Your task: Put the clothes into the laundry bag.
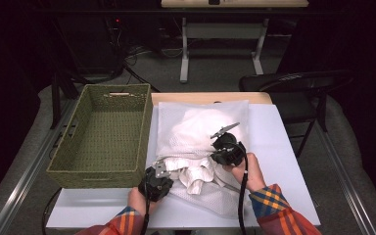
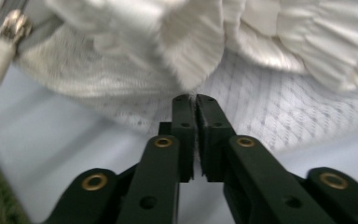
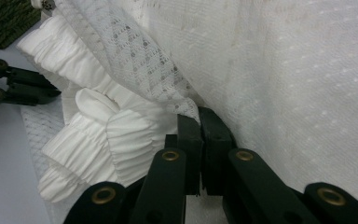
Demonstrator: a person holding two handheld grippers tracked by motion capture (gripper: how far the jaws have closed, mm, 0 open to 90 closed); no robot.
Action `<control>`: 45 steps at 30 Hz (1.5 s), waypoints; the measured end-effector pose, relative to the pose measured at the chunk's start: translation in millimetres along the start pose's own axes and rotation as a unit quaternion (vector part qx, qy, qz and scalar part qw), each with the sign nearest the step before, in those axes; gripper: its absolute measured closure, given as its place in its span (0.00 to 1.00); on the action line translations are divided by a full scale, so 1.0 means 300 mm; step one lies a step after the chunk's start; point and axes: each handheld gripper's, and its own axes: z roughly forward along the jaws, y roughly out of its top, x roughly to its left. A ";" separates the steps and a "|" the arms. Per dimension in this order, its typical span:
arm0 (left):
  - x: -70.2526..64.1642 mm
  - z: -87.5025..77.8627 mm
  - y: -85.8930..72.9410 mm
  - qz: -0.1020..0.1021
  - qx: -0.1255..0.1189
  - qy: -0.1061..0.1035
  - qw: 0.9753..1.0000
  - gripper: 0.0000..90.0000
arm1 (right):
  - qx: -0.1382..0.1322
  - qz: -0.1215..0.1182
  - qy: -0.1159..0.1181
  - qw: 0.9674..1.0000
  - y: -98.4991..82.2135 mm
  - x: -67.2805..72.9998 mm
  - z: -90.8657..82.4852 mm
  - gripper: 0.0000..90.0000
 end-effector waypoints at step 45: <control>-0.014 -0.126 -0.109 -0.013 -0.004 -0.028 1.000 0.99 | 0.002 -0.003 0.003 1.000 0.001 0.006 0.000 0.98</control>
